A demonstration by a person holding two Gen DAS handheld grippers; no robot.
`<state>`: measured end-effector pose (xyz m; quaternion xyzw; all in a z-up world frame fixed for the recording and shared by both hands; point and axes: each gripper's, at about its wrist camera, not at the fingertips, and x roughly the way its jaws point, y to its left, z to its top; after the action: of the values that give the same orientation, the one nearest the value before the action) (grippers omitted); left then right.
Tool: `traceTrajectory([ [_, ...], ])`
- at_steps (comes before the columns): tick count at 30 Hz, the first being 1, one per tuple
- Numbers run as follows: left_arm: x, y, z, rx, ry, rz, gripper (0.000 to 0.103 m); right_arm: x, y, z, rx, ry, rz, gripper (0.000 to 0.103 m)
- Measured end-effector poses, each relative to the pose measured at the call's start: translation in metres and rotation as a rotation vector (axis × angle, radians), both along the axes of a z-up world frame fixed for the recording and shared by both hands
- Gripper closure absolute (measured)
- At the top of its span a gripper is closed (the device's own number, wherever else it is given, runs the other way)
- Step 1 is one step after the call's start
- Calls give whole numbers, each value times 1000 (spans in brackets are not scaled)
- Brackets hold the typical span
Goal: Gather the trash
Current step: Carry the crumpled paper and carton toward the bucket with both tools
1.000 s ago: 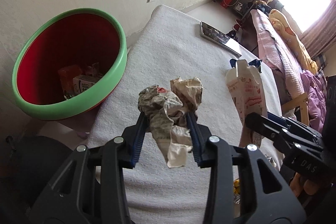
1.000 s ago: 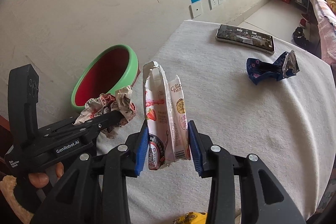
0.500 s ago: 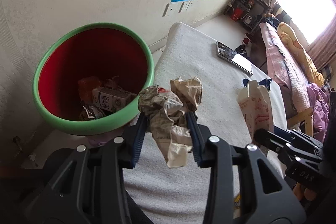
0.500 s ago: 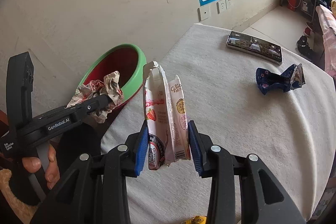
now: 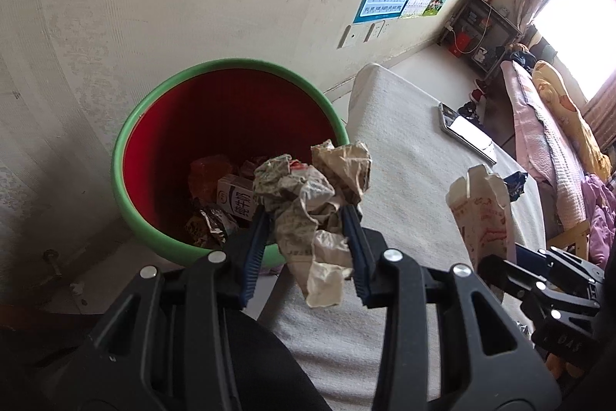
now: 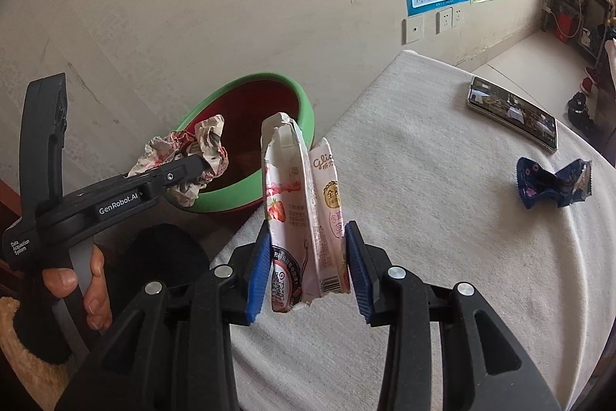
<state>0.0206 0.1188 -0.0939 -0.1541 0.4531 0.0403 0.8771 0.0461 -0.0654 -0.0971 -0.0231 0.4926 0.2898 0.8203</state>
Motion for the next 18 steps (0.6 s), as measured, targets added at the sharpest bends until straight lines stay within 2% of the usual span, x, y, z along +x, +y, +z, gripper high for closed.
traceTrajectory([
  [16, 10, 44, -7, 36, 18, 67, 66, 43, 86, 18, 25, -57, 97, 66],
  [18, 12, 48, -8, 43, 21, 74, 66, 50, 97, 18, 28, -60, 100, 64],
])
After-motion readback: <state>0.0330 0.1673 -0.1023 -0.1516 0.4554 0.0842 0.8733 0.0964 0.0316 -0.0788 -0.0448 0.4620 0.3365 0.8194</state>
